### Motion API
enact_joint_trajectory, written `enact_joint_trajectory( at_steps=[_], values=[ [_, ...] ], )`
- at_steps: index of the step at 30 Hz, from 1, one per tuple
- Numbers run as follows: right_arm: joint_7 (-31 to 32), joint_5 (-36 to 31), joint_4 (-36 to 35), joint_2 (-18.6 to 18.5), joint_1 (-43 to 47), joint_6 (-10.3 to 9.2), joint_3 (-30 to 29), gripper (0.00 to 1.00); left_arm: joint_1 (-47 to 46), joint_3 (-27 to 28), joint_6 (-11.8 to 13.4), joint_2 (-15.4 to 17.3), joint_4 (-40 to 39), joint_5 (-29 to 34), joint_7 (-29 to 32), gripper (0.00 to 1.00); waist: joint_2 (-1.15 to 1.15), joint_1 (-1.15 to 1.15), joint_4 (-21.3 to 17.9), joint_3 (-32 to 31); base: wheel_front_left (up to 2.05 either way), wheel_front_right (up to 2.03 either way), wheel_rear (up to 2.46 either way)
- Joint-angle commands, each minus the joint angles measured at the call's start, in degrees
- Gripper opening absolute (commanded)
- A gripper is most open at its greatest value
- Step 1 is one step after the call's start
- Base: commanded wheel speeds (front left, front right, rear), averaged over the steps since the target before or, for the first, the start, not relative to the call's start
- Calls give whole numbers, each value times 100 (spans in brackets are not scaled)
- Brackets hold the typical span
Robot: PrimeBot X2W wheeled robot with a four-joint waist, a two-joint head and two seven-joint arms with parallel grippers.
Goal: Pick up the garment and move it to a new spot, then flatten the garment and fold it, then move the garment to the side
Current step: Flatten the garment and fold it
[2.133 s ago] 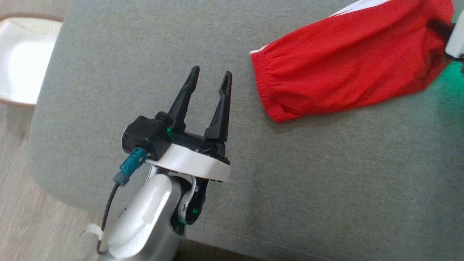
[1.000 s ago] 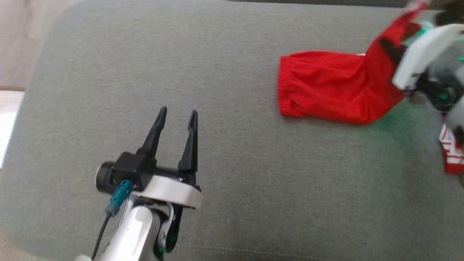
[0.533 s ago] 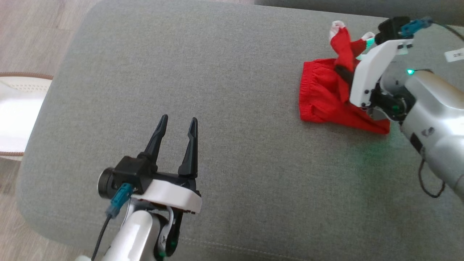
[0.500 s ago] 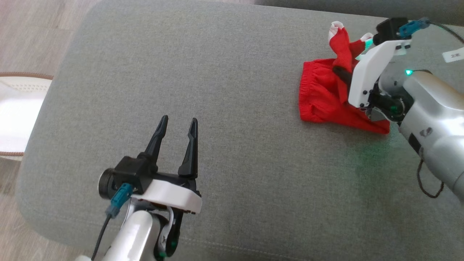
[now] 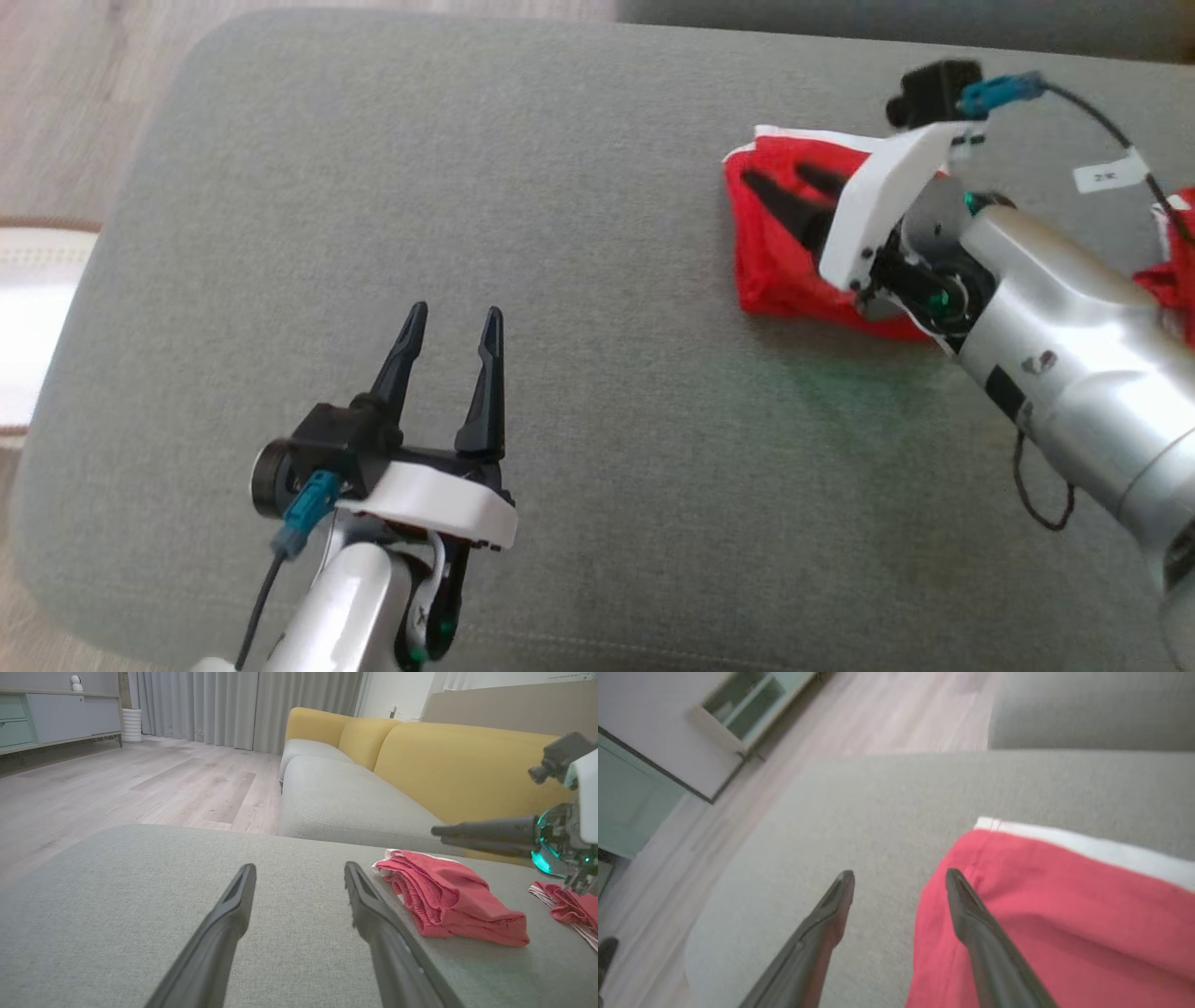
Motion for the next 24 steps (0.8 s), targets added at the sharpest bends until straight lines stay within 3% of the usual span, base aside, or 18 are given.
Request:
enact_joint_trajectory(
  at_steps=[1, 6, 12, 21, 24],
  values=[
    [-240, 31, -227, -138, -21, -4, -131, 100, -88, 248, 10, -7, -188, -31, -29, 100, 0, 0, -78, -58, 0, 0, 0],
    [-1328, 52, -825, -693, 62, -4, -495, 100, -50, 365, 0, -7, -245, 13, -29, 100, 0, 0, -238, -139, 0, 0, 0],
    [-2005, 123, -627, -1280, 354, -4, -770, 100, 1, 394, -31, -7, -282, 28, -29, 100, 0, 0, -321, -162, 0, 0, 0],
    [-2713, 5, -309, -1476, 677, -4, -1143, 100, 6, 374, -57, -7, -266, 35, -29, 100, 0, 0, -265, -204, 0, 0, 0],
    [-2753, -467, -533, -1574, 772, -4, -1771, 100, 66, 463, -51, -7, -289, 66, -29, 100, 0, 0, -321, -278, 0, 0, 0]
  ],
)
